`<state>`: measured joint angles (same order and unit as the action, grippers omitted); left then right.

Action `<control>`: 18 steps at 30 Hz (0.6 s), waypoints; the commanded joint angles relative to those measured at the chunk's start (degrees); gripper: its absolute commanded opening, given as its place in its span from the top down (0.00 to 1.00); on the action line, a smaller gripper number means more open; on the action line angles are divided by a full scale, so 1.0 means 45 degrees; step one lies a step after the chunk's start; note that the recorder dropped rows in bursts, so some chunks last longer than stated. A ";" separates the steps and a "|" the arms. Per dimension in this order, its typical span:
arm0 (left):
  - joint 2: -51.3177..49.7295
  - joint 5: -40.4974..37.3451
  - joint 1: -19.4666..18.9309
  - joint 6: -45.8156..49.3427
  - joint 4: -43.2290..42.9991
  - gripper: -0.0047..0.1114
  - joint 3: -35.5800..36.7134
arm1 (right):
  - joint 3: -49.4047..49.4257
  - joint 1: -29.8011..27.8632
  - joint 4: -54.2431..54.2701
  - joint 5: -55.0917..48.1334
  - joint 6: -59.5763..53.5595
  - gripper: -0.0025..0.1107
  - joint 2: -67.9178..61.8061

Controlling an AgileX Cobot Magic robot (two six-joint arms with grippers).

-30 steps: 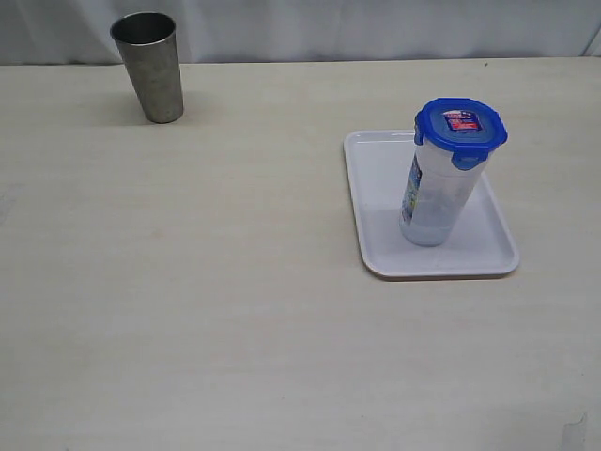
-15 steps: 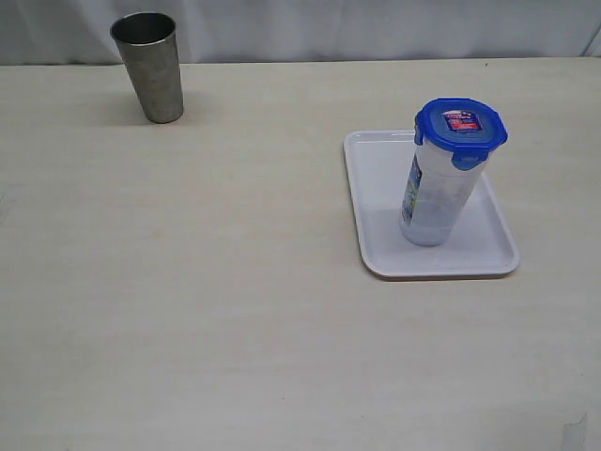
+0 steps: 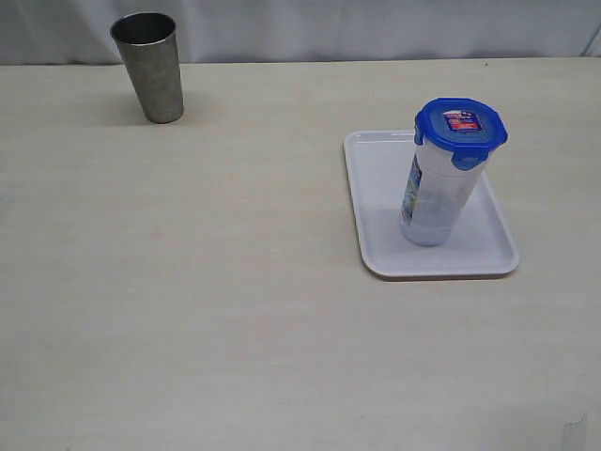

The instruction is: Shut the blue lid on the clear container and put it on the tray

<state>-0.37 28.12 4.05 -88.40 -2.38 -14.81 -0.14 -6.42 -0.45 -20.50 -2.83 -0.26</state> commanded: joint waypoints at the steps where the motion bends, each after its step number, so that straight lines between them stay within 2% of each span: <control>1: 0.0082 0.0201 -0.0063 -0.0015 -0.0039 0.96 0.1437 | 0.0031 -0.0054 0.0008 0.0161 -0.0101 0.94 0.0058; 7: 0.0082 0.0073 -0.0063 -0.0015 -0.0039 0.96 0.3131 | 0.0031 -0.0054 0.0008 0.0161 -0.0101 0.94 0.0058; 10: 0.0082 -0.0225 -0.0063 -0.0015 -0.0039 0.96 0.3292 | 0.0031 -0.0054 0.0008 0.0161 -0.0101 0.94 0.0058; 14: 0.0082 -0.2688 -0.0063 -0.0015 -0.0100 0.96 0.3292 | 0.0031 -0.0054 0.0008 0.0161 -0.0101 0.94 0.0058; 18: 0.0082 -0.4433 -0.0063 -0.0015 -0.0100 0.96 0.3292 | 0.0031 -0.0054 0.0008 0.0161 -0.0101 0.94 0.0058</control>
<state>-0.15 13.68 4.05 -88.40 -2.47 -0.25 -0.14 -6.42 -0.45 -20.41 -2.83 -0.26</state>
